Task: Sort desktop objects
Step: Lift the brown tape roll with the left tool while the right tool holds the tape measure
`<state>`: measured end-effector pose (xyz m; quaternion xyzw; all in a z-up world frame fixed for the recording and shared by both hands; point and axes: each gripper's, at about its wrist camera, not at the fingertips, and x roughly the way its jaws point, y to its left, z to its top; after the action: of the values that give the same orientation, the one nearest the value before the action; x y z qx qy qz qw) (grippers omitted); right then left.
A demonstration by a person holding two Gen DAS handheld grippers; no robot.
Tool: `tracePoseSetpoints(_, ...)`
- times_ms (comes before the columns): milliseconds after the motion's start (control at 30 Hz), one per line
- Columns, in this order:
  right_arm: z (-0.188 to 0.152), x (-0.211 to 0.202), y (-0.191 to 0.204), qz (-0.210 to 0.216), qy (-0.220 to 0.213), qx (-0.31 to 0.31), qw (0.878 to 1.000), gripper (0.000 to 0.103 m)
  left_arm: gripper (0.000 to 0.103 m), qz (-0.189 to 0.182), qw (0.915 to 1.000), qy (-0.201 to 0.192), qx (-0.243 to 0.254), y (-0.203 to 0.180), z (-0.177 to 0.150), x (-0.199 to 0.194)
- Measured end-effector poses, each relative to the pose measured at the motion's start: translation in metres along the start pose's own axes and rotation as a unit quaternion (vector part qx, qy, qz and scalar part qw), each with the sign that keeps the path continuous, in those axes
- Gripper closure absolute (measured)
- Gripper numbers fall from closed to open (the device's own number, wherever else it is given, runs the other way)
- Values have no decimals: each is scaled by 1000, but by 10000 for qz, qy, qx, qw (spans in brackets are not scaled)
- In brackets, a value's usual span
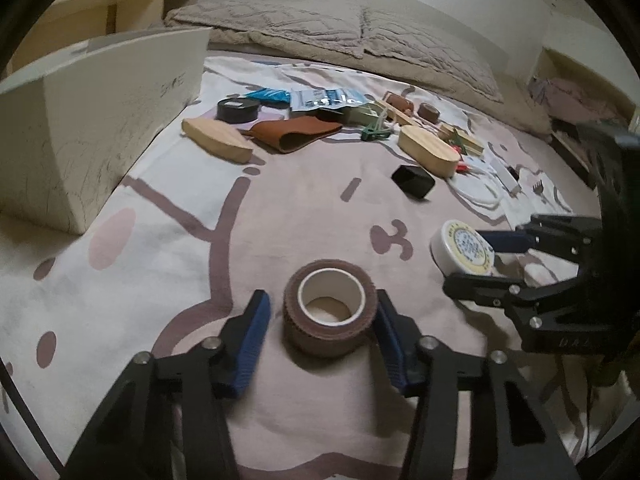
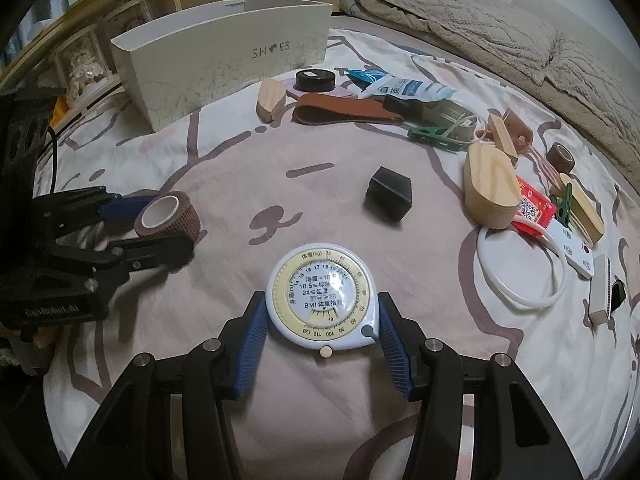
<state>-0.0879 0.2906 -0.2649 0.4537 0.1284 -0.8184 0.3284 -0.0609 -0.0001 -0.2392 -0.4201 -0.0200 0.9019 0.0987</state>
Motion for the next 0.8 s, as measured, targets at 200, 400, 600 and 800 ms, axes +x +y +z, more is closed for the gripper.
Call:
tracePoseSetpoints(200,2,-6,-3,84,-110,126,9998,49,61,46,10000,20,84,-3,1,-1)
tracePoseSetpoints(400,4,-13,-8,125,-235,290,9992,49,61,65,10000,19,61,-5,5,-4)
tracePoseSetpoints(600,6,-20,-12,42,-312,321,9990,49,61,41,9999,-133,82,-7,14,-15)
tracePoseSetpoints(800,17,-34,-10,-102,-501,236,9984,49,61,87,9993,-321,158,-6,27,-26)
